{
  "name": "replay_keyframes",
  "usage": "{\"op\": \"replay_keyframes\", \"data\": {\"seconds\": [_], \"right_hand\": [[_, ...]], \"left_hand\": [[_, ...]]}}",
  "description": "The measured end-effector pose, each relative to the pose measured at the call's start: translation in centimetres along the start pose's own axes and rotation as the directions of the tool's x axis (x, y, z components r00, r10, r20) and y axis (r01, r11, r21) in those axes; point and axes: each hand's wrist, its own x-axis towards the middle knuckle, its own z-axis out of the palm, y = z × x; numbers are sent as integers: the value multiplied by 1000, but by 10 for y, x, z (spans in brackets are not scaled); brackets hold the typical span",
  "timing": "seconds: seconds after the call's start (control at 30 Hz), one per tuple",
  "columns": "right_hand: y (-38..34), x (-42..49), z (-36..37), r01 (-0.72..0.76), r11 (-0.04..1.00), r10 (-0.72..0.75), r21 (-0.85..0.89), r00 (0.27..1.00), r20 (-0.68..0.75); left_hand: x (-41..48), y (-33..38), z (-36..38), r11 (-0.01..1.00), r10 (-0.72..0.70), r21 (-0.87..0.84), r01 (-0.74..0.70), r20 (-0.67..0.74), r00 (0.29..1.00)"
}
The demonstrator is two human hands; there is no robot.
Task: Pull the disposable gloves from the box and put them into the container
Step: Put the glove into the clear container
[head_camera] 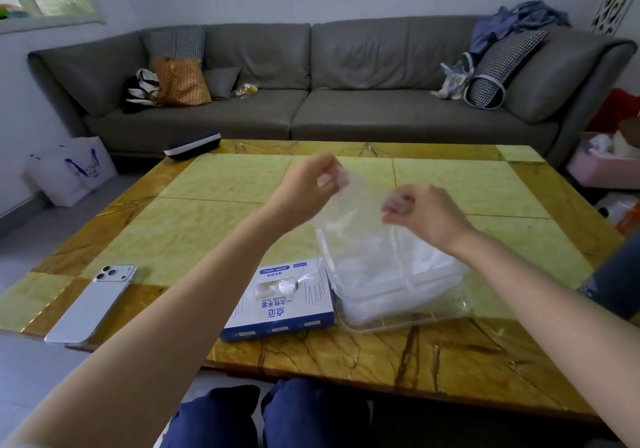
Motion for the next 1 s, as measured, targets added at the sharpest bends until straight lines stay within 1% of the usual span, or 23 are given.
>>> {"op": "replay_keyframes", "data": {"seconds": [0.03, 0.07, 0.1, 0.13, 0.17, 0.2, 0.23, 0.27, 0.3, 0.37, 0.43, 0.47, 0.5, 0.53, 0.6, 0.67, 0.7, 0.77, 0.9, 0.97, 1.0], "right_hand": [[0, 3, -4, 53, 998, -55, -23, 988, -146], [0, 5, -9, 119, 991, -133, -66, 952, -277], [1, 6, -12, 182, 975, -219, -130, 893, -393], [3, 6, -13, 231, 952, -300, -199, 825, -480], [7, 5, -14, 265, 929, -365, -257, 763, -534], [12, 4, -14, 290, 908, -414, -301, 725, -550], [19, 3, -12, 315, 887, -456, -338, 717, -528], [26, 1, -9, 339, 867, -487, -366, 732, -477], [36, 0, -5, 361, 853, -503, -377, 762, -409], [51, -1, 1, 381, 846, -486, -372, 839, -246], [64, 1, 6, 325, 866, -378, -381, 923, -72], [69, 4, 9, 282, 872, -306, -400, 952, 5], [75, 8, 12, 240, 874, -225, -423, 971, 86], [78, 12, 14, 217, 868, -160, -446, 974, 163], [81, 18, 20, 177, 854, -38, -490, 959, 281], [82, 19, 26, 125, 855, 91, -504, 920, 382], [81, 18, 30, 124, 851, 131, -510, 891, 434], [83, 14, 38, 158, 849, 163, -503, 829, 535], [82, 9, 42, 129, 897, 216, -422, 706, 675], [79, 11, 40, 128, 909, 217, -398, 670, 710], [77, 13, 37, 133, 909, 212, -395, 669, 713]], "left_hand": [[3, 4, -2, 999, 43, -25, -46, -90, 995], [5, 6, -4, 995, 86, -40, -94, -166, 982], [5, 7, -4, 989, 127, -44, -139, -213, 969], [4, 6, -4, 984, 158, -38, -172, -239, 958], [2, 4, -1, 981, 178, -31, -191, -243, 954], [-1, 0, 4, 982, 180, -17, -189, -229, 957], [-5, -5, 9, 984, 176, -2, -180, -197, 965], [-9, -9, 16, 984, 177, 31, -174, -151, 973], [-12, -12, 23, 979, 193, 81, -186, -90, 977], [-16, -18, 35, 948, 208, 229, -220, 78, 975], [-18, -21, 49, 893, 144, 381, -239, 262, 954], [-17, -23, 58, 869, 100, 431, -243, 328, 939], [-15, -26, 67, 844, 51, 477, -244, 382, 923], [-14, -27, 76, 817, 0, 522, -245, 426, 905], [-12, -29, 90, 767, -117, 595, -240, 498, 859], [-12, -30, 99, 725, -214, 637, -262, 570, 794], [-15, -30, 100, 714, -238, 641, -282, 600, 764], [-20, -32, 100, 708, -258, 632, -314, 645, 719], [-23, -36, 95, 729, -279, 617, -296, 663, 694], [-23, -37, 94, 752, -284, 599, -275, 671, 684], [-23, -38, 94, 769, -267, 582, -265, 668, 694]]}}
